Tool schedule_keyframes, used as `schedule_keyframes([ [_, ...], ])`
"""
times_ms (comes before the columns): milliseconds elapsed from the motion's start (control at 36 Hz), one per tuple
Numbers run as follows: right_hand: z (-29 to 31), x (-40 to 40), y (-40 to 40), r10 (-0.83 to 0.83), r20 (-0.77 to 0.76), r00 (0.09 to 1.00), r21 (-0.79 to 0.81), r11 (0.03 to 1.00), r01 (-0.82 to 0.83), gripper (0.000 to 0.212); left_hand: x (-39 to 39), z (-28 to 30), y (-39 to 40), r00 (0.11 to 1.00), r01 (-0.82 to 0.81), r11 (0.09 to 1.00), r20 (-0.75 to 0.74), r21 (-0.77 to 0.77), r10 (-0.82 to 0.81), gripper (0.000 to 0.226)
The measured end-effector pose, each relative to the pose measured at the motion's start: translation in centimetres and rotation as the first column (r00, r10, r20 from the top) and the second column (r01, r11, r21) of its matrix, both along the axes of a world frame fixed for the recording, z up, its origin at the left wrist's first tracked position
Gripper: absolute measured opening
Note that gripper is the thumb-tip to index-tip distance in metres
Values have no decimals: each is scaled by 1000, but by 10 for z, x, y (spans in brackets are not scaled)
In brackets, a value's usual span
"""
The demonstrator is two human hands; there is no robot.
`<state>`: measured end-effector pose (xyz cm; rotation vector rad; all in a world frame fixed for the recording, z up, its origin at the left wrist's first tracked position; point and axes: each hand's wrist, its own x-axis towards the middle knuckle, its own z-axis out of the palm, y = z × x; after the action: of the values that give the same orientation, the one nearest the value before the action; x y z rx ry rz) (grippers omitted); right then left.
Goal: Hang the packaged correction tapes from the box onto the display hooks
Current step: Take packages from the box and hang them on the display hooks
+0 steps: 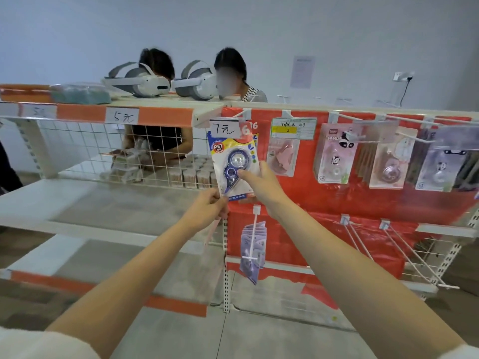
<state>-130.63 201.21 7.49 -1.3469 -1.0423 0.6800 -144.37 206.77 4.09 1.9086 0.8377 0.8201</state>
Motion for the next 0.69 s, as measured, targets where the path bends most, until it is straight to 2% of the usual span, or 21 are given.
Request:
schedule_keyframes([
  [139,-4,2,5,-80,13,997,-17,997,80,33,4,1,4,1000,14,998,24,-65,-13,19],
  [278,-3,2,9,-54,-8,999,-6,999,54,23,2,1,6,999,18,996,33,-84,-15,20],
  [361,0,3,18,-84,15,996,-17,996,84,27,3,1,10,1000,-16,997,5,-70,16,21],
  [528,6,15,39,-191,214,958,-61,976,209,35,-3,2,15,948,27,976,-315,214,43,15],
  [583,7,21,46,-222,331,917,-62,965,256,33,-7,5,16,917,56,948,-392,314,76,6],
  [639,11,25,52,-209,475,855,-102,952,289,24,-11,10,16,894,82,917,-436,391,106,15],
  [694,17,29,59,-200,570,797,-137,933,332,31,-16,15,17,883,99,893,-452,439,124,17],
])
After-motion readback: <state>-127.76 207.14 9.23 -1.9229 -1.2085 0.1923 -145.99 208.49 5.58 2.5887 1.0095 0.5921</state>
